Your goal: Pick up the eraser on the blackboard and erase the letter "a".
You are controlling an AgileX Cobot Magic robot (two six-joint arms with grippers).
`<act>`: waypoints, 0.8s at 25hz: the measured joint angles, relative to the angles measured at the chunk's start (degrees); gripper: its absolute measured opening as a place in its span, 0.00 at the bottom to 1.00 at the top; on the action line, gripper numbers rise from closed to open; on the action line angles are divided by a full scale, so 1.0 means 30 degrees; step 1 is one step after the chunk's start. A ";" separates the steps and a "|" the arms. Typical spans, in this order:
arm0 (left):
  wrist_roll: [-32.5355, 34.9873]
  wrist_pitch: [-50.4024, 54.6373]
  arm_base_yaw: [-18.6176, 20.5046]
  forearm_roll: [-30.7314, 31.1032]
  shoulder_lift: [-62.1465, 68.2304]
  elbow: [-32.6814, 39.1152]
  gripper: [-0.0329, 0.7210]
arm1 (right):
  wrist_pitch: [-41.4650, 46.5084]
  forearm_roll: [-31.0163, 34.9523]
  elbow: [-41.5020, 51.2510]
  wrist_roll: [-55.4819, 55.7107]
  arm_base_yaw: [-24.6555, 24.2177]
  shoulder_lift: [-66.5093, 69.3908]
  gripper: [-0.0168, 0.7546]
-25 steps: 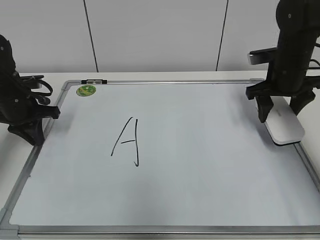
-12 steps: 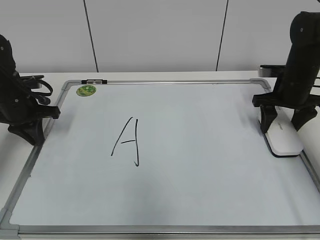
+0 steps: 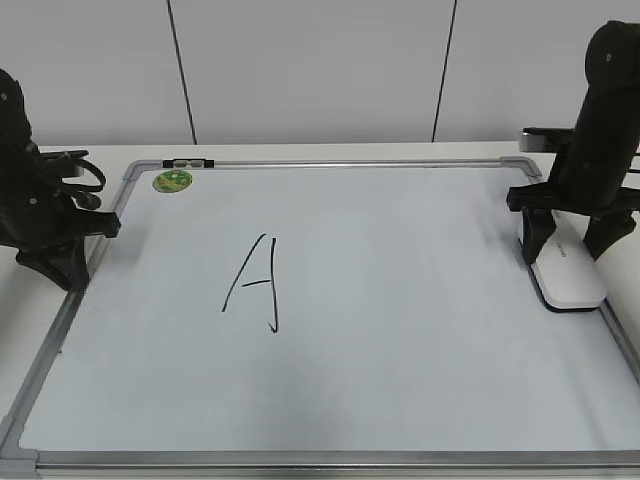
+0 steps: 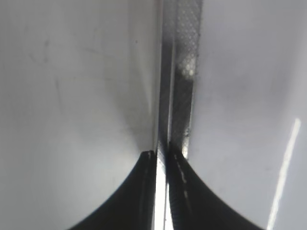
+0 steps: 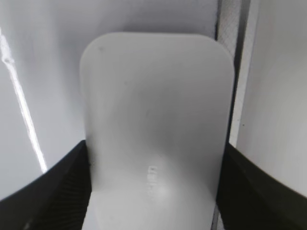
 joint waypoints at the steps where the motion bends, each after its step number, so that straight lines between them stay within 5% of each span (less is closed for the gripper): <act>1: 0.0000 0.0000 0.0000 0.0000 0.0000 0.0000 0.12 | 0.0000 0.0000 0.0000 0.0000 0.0000 0.0000 0.70; 15: 0.0077 0.0000 0.0000 0.0000 0.0000 0.0000 0.12 | 0.0000 0.0347 -0.0032 0.0000 -0.0011 0.0000 0.70; 20: 0.0077 0.0000 0.0000 0.0000 0.0000 0.0000 0.12 | 0.0000 0.0386 -0.0032 0.0000 -0.0043 0.0000 0.83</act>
